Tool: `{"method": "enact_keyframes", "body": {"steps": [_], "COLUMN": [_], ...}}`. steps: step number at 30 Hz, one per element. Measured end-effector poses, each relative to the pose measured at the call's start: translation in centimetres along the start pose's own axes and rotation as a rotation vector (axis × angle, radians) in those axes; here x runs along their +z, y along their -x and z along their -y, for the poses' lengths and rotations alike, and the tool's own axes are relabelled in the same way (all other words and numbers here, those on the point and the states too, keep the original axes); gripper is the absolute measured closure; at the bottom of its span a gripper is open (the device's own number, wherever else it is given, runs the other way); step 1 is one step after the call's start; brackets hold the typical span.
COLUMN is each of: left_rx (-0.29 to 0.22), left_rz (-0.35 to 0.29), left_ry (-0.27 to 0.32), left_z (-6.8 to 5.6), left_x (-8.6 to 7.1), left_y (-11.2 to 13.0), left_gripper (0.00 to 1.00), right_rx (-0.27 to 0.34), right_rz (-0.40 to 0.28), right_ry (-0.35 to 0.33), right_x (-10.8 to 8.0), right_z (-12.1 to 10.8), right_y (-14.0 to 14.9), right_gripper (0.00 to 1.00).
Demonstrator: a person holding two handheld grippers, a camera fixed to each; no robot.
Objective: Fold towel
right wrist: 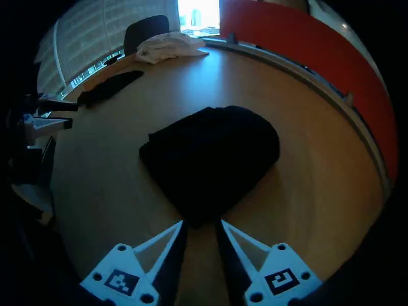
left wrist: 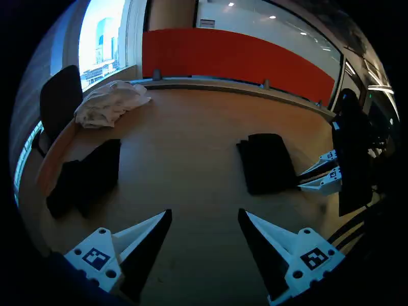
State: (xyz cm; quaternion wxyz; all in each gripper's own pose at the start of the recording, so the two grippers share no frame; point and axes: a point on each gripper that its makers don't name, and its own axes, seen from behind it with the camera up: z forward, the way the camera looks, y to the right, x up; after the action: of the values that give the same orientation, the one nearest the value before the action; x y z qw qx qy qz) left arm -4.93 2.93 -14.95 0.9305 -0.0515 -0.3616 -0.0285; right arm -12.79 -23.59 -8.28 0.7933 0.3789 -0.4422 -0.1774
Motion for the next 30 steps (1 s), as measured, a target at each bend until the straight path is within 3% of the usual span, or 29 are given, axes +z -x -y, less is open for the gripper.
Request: {"method": "enact_keyframes", "body": {"steps": [10, 20, 30], "left_rx": [0.003, 0.001, -0.002], "left_rz": [0.001, 0.001, -0.006], "left_ry": [0.001, 0.004, 0.007], "left_z": [0.0, 0.0, 0.2], "left_x": [-0.1, -0.1, -0.2], "left_y": [0.0, 0.0, -0.3], "left_gripper": [0.04, 0.04, 0.04], "right_rx": [0.007, -0.002, -0.030], "right_rz": [-0.005, -0.013, -0.061], "right_ry": [-0.002, 0.001, 0.012], "right_x": [-0.2, -0.5, -1.8], "right_z": [0.1, -0.1, -0.9], "right_y": [0.1, -0.2, -2.8], "right_gripper": [0.94, 0.96, 0.96]}}
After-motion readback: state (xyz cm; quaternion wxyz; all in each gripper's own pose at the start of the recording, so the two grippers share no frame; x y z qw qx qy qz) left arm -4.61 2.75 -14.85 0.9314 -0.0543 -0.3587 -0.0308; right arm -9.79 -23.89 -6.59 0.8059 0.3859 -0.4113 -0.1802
